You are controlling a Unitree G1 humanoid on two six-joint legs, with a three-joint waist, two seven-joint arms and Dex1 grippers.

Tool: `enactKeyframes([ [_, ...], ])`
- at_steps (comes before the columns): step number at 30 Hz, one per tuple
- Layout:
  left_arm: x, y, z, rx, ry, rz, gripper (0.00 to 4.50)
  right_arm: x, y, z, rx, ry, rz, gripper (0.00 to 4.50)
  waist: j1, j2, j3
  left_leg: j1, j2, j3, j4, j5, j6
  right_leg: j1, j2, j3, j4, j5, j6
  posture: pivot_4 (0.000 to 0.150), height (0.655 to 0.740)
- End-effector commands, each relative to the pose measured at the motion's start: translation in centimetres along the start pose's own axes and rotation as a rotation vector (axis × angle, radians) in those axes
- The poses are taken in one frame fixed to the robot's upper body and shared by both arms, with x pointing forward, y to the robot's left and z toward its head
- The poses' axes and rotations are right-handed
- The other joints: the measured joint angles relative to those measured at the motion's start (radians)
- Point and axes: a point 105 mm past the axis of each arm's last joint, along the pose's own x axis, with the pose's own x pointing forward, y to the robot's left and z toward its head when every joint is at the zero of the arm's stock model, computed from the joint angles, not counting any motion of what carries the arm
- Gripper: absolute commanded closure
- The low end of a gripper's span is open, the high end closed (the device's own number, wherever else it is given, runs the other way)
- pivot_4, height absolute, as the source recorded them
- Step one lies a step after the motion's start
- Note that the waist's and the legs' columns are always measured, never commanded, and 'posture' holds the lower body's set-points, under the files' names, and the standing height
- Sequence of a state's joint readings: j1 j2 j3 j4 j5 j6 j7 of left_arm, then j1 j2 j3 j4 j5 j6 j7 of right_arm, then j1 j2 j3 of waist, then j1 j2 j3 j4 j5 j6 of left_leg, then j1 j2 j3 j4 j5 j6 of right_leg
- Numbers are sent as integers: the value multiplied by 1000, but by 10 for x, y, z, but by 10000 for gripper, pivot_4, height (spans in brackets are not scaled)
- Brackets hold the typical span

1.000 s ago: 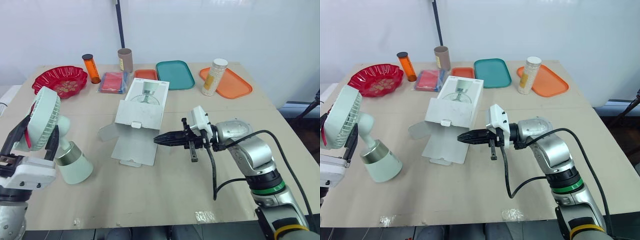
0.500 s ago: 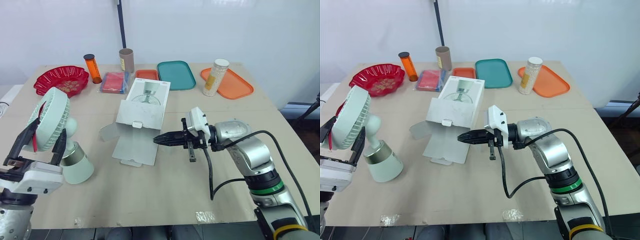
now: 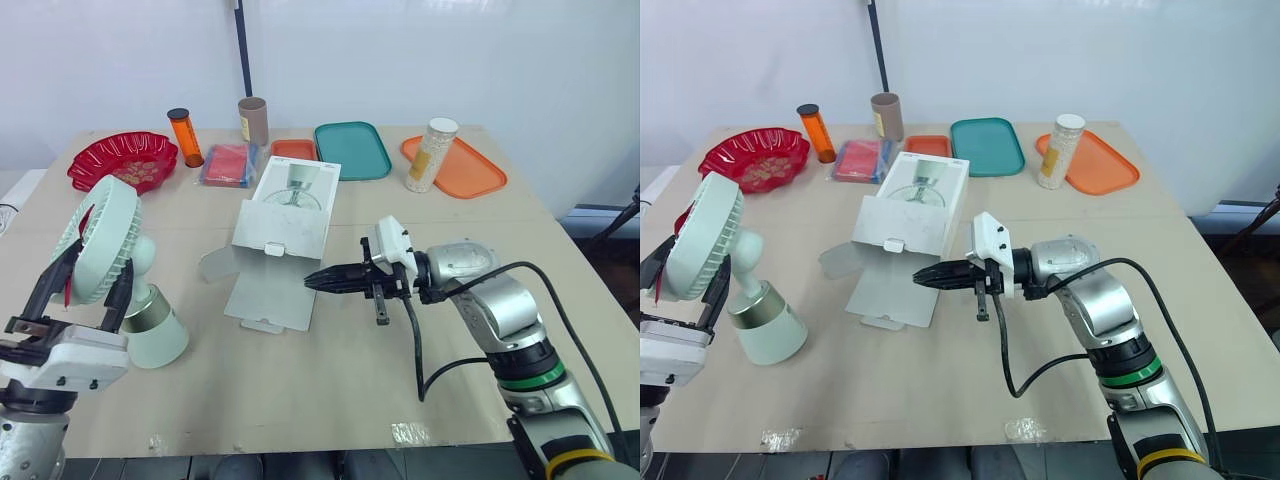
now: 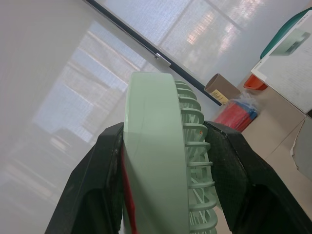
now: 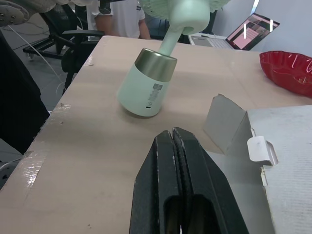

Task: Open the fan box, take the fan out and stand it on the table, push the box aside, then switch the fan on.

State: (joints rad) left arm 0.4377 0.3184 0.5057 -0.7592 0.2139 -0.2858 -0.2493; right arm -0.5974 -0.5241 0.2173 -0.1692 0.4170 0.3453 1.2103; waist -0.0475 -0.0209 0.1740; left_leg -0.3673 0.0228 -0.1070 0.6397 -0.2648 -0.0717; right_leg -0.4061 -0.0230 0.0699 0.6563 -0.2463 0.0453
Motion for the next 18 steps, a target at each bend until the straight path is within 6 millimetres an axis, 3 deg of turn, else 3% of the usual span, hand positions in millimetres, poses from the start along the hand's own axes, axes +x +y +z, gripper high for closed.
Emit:
enactKeyframes([
  [1,1,1,12,11,-43,9,25561,0,-1,6,-38,-14,-10,45000,0,0,0,0,0,0,0,0,0,0,0,0,0,0,0,1500,7400],
  [10,5,2,12,15,-58,16,25561,0,-3,5,-41,-10,-20,45000,0,0,0,0,0,0,0,0,0,0,0,0,0,0,0,1500,7400],
  [18,22,16,11,80,-106,76,25561,-1,-2,4,-37,-4,-28,45000,0,0,0,0,0,0,0,0,0,0,0,0,0,0,0,1500,7400],
])
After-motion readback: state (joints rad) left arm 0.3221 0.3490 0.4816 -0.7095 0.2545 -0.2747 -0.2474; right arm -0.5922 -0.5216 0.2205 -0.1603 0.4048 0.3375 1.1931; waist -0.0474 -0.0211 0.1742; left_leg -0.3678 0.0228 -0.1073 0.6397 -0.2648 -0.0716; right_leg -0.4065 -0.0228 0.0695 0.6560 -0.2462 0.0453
